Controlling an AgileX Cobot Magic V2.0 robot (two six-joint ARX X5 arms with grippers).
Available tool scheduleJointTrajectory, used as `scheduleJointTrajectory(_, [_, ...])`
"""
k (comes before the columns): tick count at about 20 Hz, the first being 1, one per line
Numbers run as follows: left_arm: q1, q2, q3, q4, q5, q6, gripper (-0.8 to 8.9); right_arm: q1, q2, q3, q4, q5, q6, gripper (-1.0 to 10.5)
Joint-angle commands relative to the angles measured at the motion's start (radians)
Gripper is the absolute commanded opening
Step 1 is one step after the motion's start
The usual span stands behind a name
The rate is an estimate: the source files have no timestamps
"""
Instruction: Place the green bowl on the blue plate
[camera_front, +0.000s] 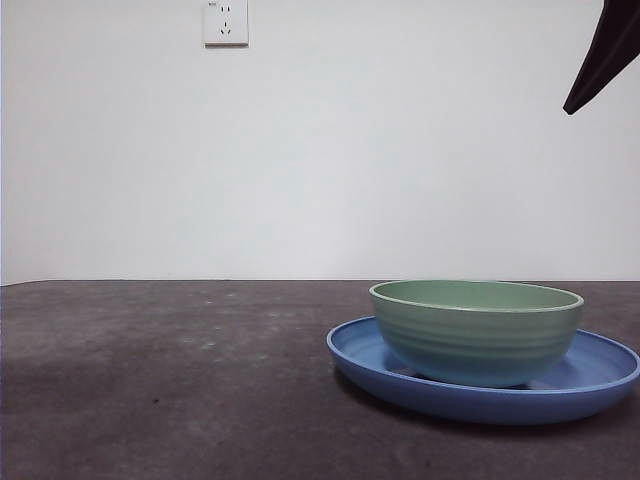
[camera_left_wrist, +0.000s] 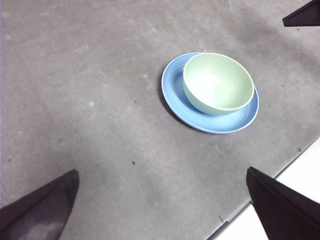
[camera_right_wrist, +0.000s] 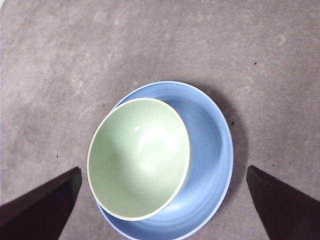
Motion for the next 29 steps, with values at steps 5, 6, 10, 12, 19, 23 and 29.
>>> scheduleJointTrajectory(5, [-0.005,0.004,0.01,0.043,-0.002,0.006,6.04,0.002,0.008,0.018,0.003,0.008,-0.011,6.0])
scheduleJointTrajectory(6, [-0.005,0.004,0.01,0.043,-0.002,0.006,6.04,0.002,0.009,0.018,-0.008,0.026,-0.007,6.0])
scheduleJointTrajectory(10, [-0.005,0.003,0.01,0.043,-0.002,0.005,6.04,-0.013,0.097,0.018,-0.058,0.094,-0.022,5.6])
scheduleJointTrajectory(12, [-0.005,0.003,0.01,0.042,-0.002,0.005,6.04,-0.023,0.19,0.018,-0.031,0.094,-0.033,5.6])
scheduleJointTrajectory(19, [-0.005,0.003,0.01,0.042,-0.002,0.005,6.04,-0.029,0.463,0.018,0.111,0.066,-0.045,4.3])
scheduleJointTrajectory(23, [-0.005,0.003,0.01,0.042,-0.002,0.005,6.04,-0.027,0.557,0.018,0.137,0.048,-0.069,3.6])
scheduleJointTrajectory(29, [-0.005,0.003,0.01,0.042,-0.002,0.005,6.04,-0.027,0.633,0.018,0.207,-0.059,-0.092,2.6])
